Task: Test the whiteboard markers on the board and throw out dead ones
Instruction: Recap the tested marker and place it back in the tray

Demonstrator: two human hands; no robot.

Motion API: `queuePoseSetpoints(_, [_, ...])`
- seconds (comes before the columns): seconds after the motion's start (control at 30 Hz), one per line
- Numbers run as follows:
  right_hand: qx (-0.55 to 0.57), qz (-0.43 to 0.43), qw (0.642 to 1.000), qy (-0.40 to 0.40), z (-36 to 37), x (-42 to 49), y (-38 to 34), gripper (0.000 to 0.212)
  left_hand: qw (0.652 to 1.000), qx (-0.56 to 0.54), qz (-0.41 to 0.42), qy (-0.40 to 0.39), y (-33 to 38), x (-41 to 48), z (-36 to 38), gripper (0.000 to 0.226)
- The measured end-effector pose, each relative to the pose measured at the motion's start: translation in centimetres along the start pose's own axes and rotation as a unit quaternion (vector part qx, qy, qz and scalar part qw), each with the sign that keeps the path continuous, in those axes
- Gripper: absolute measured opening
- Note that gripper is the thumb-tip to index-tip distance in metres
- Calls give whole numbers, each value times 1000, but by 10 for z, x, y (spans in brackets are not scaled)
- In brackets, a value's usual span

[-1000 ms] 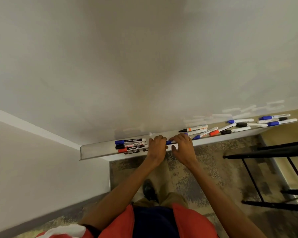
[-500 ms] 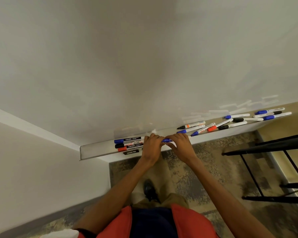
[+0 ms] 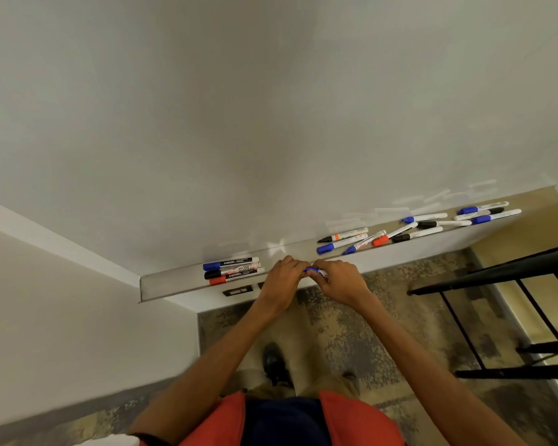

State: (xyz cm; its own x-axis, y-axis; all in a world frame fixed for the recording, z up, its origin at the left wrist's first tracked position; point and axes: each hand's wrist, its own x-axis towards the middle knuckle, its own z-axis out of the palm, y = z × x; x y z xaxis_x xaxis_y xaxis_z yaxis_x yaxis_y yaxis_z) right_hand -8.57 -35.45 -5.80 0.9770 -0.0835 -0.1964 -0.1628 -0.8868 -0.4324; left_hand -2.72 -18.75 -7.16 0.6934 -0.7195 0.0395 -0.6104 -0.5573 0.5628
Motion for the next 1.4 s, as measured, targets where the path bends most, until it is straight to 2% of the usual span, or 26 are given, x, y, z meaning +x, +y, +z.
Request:
queuePoseSetpoints(0.17, [15, -1, 1000, 0, -10, -15, 12, 44, 999, 5, 45, -19, 12, -3, 3, 26])
queuePoseSetpoints(0.4, [21, -6, 1000, -15, -29, -28, 34, 44, 999, 16, 41, -22, 42, -4, 14, 27])
queuePoseSetpoints(0.63, [20, -38, 998, -41, -45, -46, 46, 38, 997, 50, 52, 0, 70, -11, 20, 25])
queuePoseSetpoints(0.93, [-26, -107, 993, -52, -58, -55, 38, 47, 992, 120, 39, 31, 92, -25, 3, 26])
queuePoseSetpoints(1.1, [-14, -131, 990, -53, -65, -58, 33, 48, 989, 134, 42, 46, 104, -30, -6, 46])
queuePoseSetpoints(1.27, [-13, -156, 987, -46, -76, -53, 25, 49, 982, 164, 54, 79, 106, -27, -17, 44])
queuePoseSetpoints(1.4, [15, -151, 988, -36, -86, -44, 23, 60, 973, 195, 57, 112, 104, -18, -28, 40])
